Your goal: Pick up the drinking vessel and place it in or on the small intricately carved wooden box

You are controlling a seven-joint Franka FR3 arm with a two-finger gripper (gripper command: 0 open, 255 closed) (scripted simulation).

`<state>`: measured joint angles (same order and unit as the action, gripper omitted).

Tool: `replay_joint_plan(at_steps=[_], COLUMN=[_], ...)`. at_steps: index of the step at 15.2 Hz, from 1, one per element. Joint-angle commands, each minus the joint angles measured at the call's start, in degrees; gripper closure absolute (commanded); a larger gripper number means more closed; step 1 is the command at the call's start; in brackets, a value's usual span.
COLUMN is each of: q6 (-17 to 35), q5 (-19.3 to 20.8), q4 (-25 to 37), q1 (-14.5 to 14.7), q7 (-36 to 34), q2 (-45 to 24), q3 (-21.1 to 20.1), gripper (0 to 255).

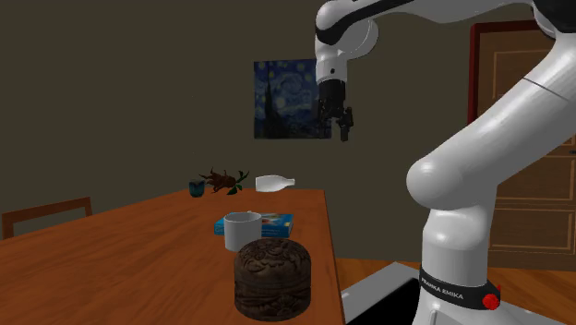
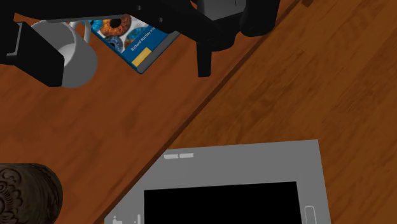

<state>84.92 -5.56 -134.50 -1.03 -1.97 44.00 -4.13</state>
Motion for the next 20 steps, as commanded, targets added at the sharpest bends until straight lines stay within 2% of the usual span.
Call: replay_joint_plan(at_steps=[1, 12, 16, 20], q6=[0.00, 15.67, 21.22, 26.32], q5=[0.00, -5.42, -5.44, -3.73], q4=[0.00, -1.71, 0.02, 2.98], q1=[0.00, 2.41, 2.63, 2.58], q7=[0.00, -13.10, -18.22, -23.96], q2=[0.00, -12.76, -19.75, -27.84], q3=[0.00, -13.04, -17.68, -22.06], gripper=[0, 0, 0, 0])
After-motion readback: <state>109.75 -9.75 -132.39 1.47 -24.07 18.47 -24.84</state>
